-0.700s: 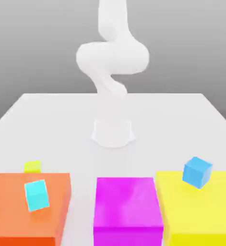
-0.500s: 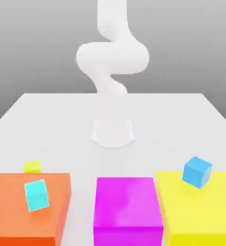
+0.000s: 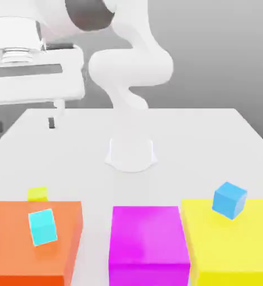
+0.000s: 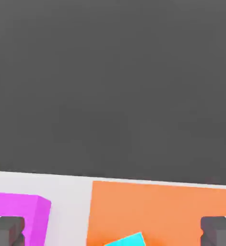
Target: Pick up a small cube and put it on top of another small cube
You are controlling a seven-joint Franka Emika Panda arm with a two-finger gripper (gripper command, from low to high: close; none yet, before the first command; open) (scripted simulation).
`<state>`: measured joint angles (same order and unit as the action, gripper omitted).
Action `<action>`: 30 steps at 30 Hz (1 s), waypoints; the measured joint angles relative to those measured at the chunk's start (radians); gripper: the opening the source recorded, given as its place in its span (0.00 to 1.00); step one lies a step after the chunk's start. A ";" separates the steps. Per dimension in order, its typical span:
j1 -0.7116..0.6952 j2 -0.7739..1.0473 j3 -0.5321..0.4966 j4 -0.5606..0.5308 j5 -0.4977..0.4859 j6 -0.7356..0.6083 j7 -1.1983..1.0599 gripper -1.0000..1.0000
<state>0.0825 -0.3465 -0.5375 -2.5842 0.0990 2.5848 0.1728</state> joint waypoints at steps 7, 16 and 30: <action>0.009 0.140 -0.110 -0.085 0.032 0.085 -0.186 0.50; -0.037 0.289 -0.202 -0.195 0.034 0.197 -0.395 0.50; -0.158 0.420 -0.132 -0.243 0.180 0.323 -0.646 0.50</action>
<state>-0.0755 0.0736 -0.6700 -2.8270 0.2791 2.9078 -0.4729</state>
